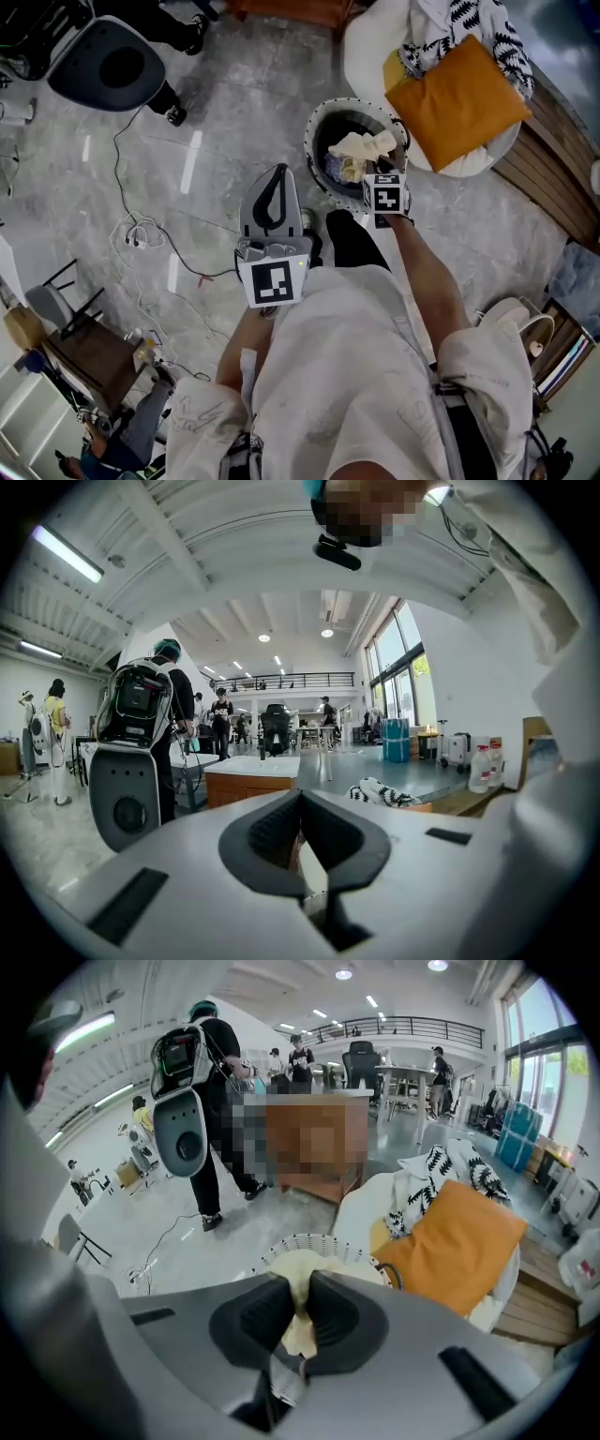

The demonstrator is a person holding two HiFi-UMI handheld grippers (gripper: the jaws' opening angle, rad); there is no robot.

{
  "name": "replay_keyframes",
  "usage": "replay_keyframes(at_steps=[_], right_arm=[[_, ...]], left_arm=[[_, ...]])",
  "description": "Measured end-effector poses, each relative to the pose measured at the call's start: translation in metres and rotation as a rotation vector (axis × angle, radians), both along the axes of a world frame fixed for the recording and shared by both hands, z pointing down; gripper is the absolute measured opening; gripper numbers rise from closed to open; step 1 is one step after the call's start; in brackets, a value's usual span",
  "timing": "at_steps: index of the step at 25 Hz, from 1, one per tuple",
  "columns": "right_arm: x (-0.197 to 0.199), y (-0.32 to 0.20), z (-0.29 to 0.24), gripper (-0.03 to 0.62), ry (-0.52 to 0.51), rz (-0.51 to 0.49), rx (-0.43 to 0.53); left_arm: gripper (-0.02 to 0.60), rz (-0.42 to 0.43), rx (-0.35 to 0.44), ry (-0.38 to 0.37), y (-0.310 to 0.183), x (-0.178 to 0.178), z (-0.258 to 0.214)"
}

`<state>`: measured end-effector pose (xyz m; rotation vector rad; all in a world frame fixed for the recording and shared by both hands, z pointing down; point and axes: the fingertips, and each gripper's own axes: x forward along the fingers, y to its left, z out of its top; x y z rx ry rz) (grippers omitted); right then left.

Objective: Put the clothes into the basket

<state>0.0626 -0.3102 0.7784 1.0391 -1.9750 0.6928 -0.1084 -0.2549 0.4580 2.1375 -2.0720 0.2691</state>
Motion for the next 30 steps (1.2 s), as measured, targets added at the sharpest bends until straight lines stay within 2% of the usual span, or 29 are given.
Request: replay_keyframes(at_steps=[4, 9, 13, 22, 30], right_arm=[[0.0, 0.001, 0.02, 0.012, 0.039, -0.023, -0.039], [0.004, 0.0, 0.028, 0.021, 0.056, 0.046, -0.058], [0.007, 0.005, 0.036, 0.135, 0.053, 0.077, -0.11], [0.015, 0.019, 0.033, 0.144, 0.036, 0.115, -0.134], [0.015, 0.031, 0.002, 0.143, -0.007, 0.14, -0.079]], left_arm=[[0.005, -0.013, 0.001, -0.005, 0.003, -0.001, -0.001], [0.005, -0.026, -0.01, -0.006, 0.008, -0.008, 0.001], [0.005, -0.023, -0.016, -0.002, 0.007, -0.01, 0.004], [0.005, 0.016, -0.006, 0.012, 0.001, -0.004, 0.004], [0.005, 0.073, 0.007, 0.025, -0.005, 0.0, 0.003]])
